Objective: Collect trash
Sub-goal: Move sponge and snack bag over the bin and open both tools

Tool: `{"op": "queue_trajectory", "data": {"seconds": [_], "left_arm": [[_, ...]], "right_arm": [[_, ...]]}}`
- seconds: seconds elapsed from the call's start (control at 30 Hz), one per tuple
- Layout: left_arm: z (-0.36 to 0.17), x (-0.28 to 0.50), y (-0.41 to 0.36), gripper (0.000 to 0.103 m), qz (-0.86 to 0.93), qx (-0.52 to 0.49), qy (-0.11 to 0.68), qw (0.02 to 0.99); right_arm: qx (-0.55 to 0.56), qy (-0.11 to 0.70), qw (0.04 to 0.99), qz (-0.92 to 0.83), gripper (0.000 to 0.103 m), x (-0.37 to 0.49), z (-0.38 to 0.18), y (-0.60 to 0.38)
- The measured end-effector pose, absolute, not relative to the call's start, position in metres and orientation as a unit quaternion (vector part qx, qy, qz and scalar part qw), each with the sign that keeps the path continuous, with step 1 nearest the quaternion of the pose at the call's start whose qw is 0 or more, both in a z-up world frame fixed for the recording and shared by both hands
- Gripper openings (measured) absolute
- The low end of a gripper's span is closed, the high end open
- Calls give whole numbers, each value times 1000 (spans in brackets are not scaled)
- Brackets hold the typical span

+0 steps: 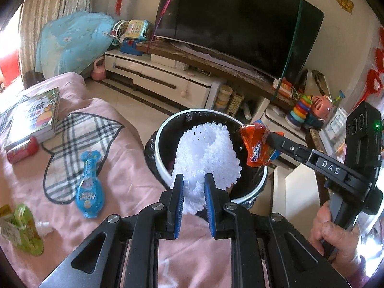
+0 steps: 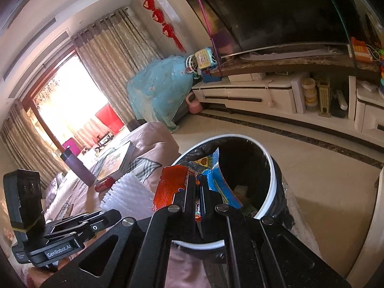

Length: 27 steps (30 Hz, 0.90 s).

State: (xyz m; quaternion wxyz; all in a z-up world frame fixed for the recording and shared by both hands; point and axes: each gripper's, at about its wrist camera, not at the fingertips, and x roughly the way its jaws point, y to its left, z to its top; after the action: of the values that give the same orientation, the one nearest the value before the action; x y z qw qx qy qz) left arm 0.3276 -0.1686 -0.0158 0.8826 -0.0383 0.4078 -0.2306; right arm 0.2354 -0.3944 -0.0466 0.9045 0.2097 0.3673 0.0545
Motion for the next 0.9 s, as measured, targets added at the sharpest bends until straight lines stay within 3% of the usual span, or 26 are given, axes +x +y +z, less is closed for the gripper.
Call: {"op": "queue_trajectory", "data": {"seconds": [0.43,0.5,0.57,0.63,0.7,0.9], "left_arm": [[-27,358,-195,18,-226,-32,425,876],[-31,363,-199,23,-222,-30,430,874],[-33,366,-201,37,-221,-32,435,873],[-33,365,-202,45,-217,-31,433,874],[-32,363,-200,51,-214,-32,429,877],[-32,349,-182,59,-206,-49,427,879]], "right_arm": [[207,391,896,49,3,255,-64,-405],[208,395,894,47,8,258,-68,-407],[212,400,890,48,9,261,-72,-410],[218,404,887,50,17,262,-74,-413],[223,403,886,54,38,261,-74,-414],[228,392,889,58,64,255,-68,-411]]}}
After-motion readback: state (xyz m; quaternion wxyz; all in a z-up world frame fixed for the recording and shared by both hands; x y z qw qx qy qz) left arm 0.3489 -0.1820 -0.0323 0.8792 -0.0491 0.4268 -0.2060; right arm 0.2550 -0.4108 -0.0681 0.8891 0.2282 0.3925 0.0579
